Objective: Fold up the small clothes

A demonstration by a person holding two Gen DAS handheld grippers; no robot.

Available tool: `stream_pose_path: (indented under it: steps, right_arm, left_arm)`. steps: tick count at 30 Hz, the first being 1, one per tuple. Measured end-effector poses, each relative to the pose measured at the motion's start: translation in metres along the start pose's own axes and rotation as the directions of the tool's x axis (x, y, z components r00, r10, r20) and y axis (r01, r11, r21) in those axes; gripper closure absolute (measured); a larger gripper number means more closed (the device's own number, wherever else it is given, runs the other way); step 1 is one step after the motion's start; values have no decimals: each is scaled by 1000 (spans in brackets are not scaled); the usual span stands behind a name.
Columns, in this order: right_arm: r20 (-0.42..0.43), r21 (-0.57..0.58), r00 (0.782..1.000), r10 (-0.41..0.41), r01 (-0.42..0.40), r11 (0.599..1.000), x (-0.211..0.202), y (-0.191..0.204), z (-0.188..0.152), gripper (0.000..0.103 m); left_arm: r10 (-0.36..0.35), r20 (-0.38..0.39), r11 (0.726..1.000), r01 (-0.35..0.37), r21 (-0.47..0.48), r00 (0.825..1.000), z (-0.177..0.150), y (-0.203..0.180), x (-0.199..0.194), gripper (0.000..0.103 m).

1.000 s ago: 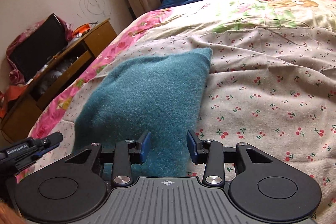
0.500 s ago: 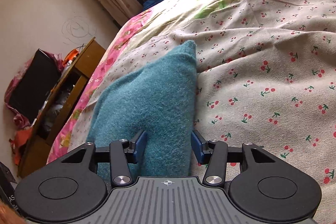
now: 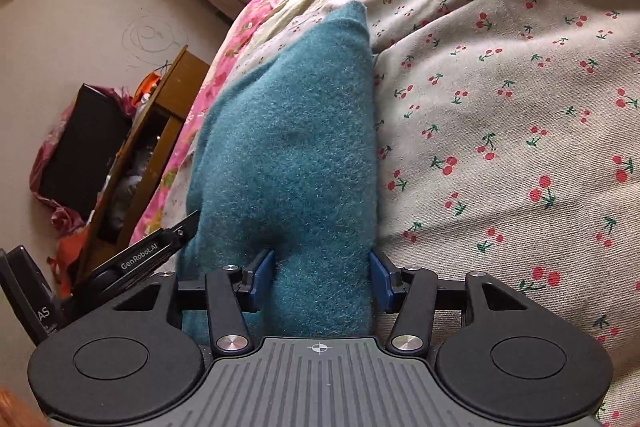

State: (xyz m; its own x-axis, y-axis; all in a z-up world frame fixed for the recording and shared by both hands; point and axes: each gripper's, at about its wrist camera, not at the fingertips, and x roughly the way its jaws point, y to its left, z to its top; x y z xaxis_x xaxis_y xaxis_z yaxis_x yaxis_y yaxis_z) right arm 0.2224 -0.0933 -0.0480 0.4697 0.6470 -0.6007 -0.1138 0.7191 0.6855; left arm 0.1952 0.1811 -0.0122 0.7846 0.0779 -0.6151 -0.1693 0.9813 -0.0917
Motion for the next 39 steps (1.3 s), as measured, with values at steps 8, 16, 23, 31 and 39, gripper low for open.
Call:
stream_pose_path:
  steps: [8, 16, 23, 31, 39]
  right_arm:
    - [5, -74, 997, -83, 83, 994, -17, 15, -10, 52]
    - [37, -192, 987, -155, 159, 968, -29, 35, -32, 52]
    - [27, -228, 982, -186, 187, 955, -32, 44, -37, 52]
    - [13, -222, 982, -189, 187, 957, -43, 51, -52, 52]
    - [38, -238, 982, -183, 187, 953, -57, 65, -61, 52]
  left_arm:
    - [20, -32, 1000, -20, 9, 999, 5, -8, -21, 68]
    - [81, -85, 989, -69, 130, 993, -17, -24, -35, 65]
    - [75, -112, 991, -61, 120, 991, -23, -19, -34, 65]
    - [65, -122, 992, -50, 120, 990, -31, -18, -46, 63]
    - [44, -128, 992, -28, 123, 991, -37, -18, -64, 59]
